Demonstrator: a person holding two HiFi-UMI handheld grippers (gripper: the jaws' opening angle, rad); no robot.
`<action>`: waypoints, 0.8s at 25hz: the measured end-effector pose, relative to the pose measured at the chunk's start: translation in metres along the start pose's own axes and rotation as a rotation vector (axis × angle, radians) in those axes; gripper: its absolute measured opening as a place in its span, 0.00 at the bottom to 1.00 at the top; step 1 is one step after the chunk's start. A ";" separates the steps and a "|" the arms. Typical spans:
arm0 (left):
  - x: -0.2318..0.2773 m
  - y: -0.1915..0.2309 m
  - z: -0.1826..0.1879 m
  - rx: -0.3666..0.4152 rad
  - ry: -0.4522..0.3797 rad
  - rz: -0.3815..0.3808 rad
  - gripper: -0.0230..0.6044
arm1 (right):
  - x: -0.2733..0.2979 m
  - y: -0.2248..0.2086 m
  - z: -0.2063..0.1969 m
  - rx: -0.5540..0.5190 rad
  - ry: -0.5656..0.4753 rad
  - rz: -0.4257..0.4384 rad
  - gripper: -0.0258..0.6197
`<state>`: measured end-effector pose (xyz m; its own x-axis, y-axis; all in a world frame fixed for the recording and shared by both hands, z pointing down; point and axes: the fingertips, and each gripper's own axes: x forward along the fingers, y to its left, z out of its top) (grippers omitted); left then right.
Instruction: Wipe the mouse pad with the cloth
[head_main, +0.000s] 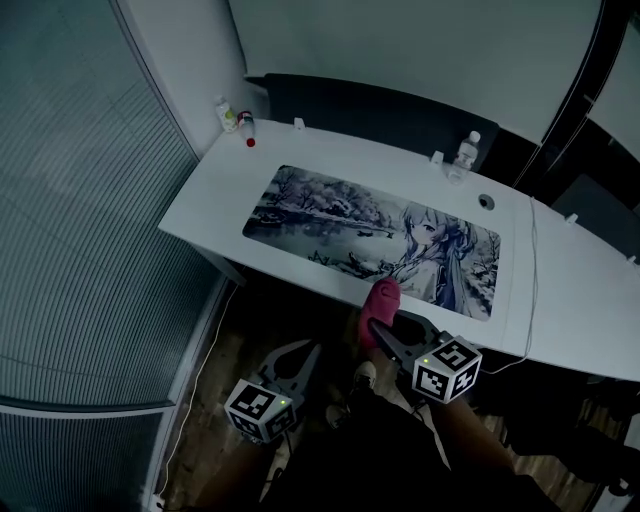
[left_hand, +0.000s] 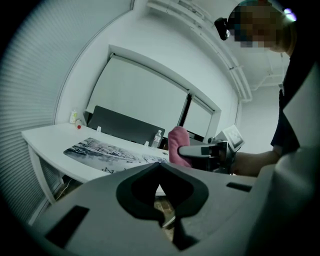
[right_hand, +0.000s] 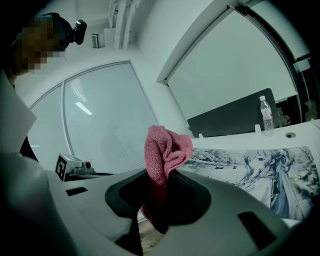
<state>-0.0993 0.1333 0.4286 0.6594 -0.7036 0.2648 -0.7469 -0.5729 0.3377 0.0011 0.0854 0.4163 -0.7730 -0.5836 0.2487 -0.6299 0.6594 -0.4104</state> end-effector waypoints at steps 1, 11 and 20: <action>0.003 0.005 0.002 -0.001 0.001 0.010 0.04 | 0.007 -0.003 0.002 0.003 0.005 0.006 0.21; 0.051 0.056 0.027 -0.010 -0.007 0.082 0.05 | 0.070 -0.047 0.031 0.001 0.044 0.069 0.21; 0.077 0.085 0.042 0.008 0.001 0.104 0.05 | 0.110 -0.072 0.040 0.028 0.074 0.072 0.21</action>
<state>-0.1160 0.0130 0.4398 0.5781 -0.7592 0.2990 -0.8121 -0.4997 0.3013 -0.0352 -0.0450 0.4380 -0.8203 -0.4977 0.2817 -0.5709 0.6843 -0.4537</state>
